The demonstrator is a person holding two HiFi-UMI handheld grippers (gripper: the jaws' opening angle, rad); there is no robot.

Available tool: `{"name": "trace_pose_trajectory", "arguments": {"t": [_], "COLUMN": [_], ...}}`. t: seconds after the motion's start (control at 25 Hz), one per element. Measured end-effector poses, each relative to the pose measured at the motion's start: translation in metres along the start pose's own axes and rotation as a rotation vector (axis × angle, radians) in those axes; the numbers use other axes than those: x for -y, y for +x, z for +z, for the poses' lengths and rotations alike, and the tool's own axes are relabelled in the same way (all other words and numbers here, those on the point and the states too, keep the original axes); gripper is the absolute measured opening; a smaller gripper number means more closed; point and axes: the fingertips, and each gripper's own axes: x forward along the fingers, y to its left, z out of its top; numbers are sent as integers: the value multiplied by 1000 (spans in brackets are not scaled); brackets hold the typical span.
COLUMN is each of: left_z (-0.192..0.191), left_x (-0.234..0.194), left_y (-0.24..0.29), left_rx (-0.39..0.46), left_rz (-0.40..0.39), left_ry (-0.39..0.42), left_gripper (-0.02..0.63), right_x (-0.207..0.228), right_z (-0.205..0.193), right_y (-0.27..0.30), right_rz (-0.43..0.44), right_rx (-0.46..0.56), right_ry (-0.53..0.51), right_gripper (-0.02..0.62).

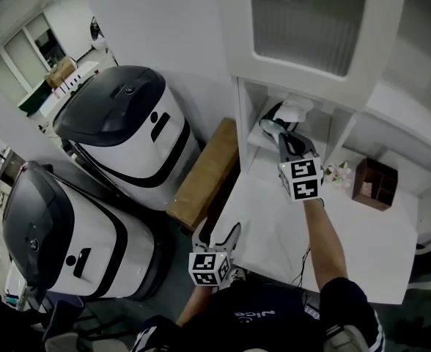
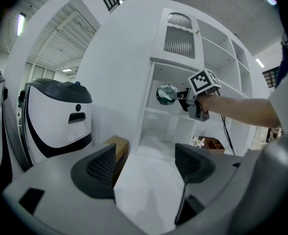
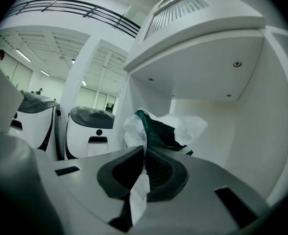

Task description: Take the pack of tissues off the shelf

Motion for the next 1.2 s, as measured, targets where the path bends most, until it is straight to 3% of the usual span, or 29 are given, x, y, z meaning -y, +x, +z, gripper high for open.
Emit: {"name": "trace_pose_trajectory", "arguments": {"t": [0.6,0.96,1.2], "left_z": [-2,-7,-12], "left_x": [29,50,62], "left_y": [2,-3,-8], "left_rx": [15,24,20], "left_rz": [-40,-61,-79], "left_ry": [-2,-8,-5], "left_gripper": [377,377,377], "right_x": [-6,-12,-33], "right_z": [19,3,-23], "right_y": [-65,-118,-147], "right_rz": [15,14,70], "right_rx": [52,59,44], "right_ry": [-29,-5,-11], "right_gripper": [12,12,12]}}
